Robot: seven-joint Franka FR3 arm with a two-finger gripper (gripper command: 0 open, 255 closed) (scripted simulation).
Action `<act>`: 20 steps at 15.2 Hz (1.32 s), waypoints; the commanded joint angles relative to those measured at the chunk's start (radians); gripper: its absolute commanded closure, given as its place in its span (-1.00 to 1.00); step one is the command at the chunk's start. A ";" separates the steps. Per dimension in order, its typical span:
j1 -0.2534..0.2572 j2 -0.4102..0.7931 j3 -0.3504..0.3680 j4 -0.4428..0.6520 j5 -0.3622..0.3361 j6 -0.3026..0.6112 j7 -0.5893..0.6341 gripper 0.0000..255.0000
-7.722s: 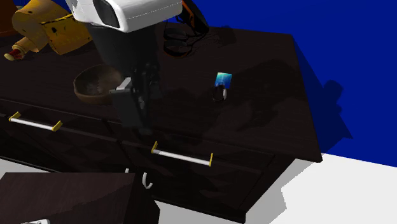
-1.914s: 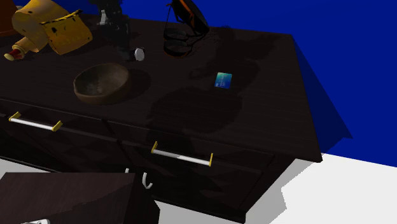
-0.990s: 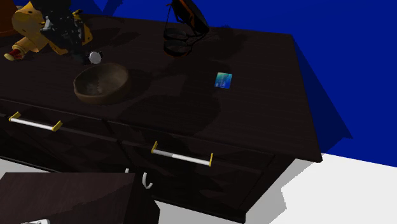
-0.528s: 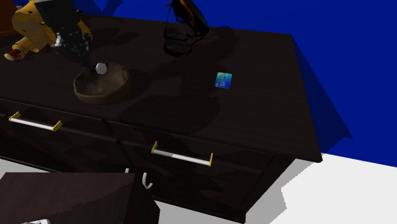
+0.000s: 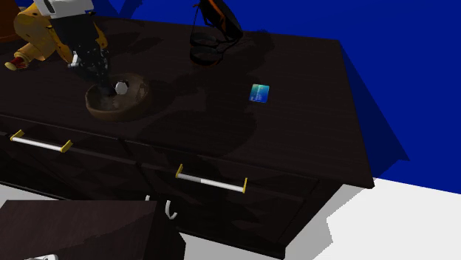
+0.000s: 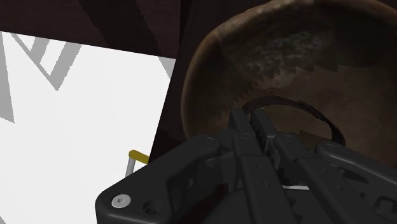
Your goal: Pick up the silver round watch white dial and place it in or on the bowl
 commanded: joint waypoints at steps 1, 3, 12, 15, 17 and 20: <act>0.000 0.000 0.000 -0.001 0.000 0.002 0.000 1.00; 0.000 0.000 0.000 -0.001 0.000 0.002 0.000 1.00; -0.004 0.011 0.005 0.074 -0.006 -0.065 0.006 -1.00; -0.008 0.027 0.012 0.145 -0.015 -0.124 0.013 -1.00; -0.008 0.027 0.012 0.145 -0.015 -0.124 0.013 -1.00; -0.008 0.027 0.012 0.145 -0.015 -0.124 0.013 -1.00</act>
